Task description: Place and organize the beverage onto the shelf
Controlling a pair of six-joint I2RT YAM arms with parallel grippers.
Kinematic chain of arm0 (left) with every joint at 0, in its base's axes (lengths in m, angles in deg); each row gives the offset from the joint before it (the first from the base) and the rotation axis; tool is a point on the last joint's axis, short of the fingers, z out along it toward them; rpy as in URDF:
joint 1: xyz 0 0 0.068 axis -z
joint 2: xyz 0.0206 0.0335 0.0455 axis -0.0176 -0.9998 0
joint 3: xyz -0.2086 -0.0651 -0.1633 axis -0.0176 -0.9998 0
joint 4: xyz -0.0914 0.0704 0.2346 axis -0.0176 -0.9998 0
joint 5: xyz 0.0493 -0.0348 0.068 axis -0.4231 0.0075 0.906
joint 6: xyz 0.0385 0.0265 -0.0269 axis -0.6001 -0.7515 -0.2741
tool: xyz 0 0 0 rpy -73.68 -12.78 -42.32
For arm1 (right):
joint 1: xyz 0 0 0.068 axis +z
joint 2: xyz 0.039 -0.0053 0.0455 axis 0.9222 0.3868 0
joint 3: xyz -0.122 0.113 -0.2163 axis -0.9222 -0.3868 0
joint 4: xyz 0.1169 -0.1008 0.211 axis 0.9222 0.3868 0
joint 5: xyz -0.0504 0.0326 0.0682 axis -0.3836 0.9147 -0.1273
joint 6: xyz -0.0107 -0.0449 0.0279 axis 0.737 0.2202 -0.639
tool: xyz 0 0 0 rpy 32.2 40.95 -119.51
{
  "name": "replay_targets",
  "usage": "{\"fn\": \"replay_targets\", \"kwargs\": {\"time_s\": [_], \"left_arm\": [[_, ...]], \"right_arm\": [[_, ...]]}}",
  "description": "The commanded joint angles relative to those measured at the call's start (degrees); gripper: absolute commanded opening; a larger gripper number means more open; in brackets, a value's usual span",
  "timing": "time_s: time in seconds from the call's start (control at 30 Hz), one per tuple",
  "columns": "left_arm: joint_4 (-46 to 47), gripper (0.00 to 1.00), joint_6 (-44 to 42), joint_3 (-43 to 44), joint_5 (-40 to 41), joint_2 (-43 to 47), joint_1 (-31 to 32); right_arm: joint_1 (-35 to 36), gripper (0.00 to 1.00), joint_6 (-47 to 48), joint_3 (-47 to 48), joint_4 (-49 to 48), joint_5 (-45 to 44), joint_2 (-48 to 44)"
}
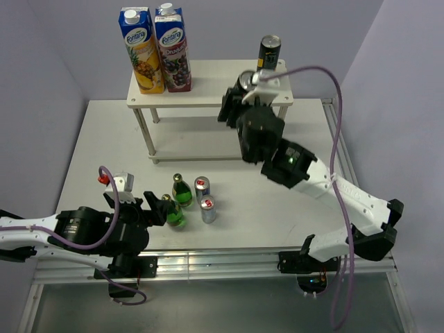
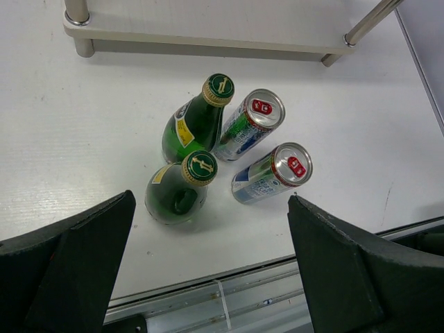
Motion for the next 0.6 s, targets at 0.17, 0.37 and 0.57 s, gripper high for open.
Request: {"fn": "replay_targets", "kwargs": {"time_s": [0.17, 0.37, 0.57], "left_arm": [[1.63, 0.99, -1.39, -0.19, 0.13, 0.51, 0.10], [2.15, 0.99, -2.09, -0.28, 0.04, 0.42, 0.10], [2.24, 0.99, -2.10, -0.28, 0.04, 0.33, 0.27]], "right_arm": [[-14.01, 0.00, 6.63, 28.62, 13.22, 11.44, 17.01], [-19.90, 0.00, 6.20, 38.73, 15.15, 14.51, 26.85], [-23.42, 0.00, 5.84, 45.33, 17.09, 16.10, 32.92]]}}
